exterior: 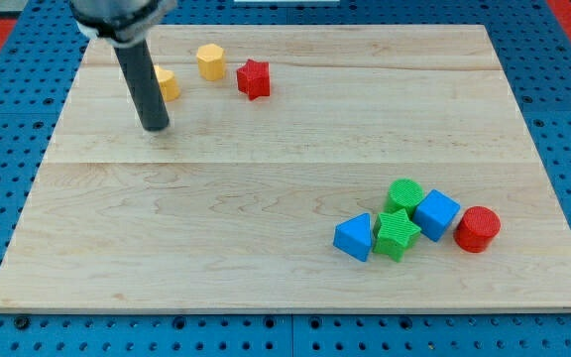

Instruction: Slide the yellow heart above the triangle

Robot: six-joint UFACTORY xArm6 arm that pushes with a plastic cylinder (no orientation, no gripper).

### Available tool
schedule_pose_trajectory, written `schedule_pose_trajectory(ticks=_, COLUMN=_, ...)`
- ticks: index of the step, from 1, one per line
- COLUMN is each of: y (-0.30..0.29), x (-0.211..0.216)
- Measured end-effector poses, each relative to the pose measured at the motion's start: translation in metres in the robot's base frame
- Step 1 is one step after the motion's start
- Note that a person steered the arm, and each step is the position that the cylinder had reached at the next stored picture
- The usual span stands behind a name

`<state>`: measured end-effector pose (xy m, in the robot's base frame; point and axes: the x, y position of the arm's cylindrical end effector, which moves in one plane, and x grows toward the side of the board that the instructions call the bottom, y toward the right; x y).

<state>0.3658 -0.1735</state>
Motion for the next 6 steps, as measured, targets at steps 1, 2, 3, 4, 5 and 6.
schedule_pose_trajectory(ticks=1, y=-0.031, x=-0.051)
schedule_pose_trajectory(ticks=2, y=-0.006, x=-0.069)
schedule_pose_trajectory(ticks=3, y=0.059, x=-0.072)
schedule_pose_trajectory(ticks=4, y=0.117, x=-0.070)
schedule_pose_trajectory(ticks=5, y=0.101, x=-0.055)
schedule_pose_trajectory(ticks=6, y=0.098, x=-0.036)
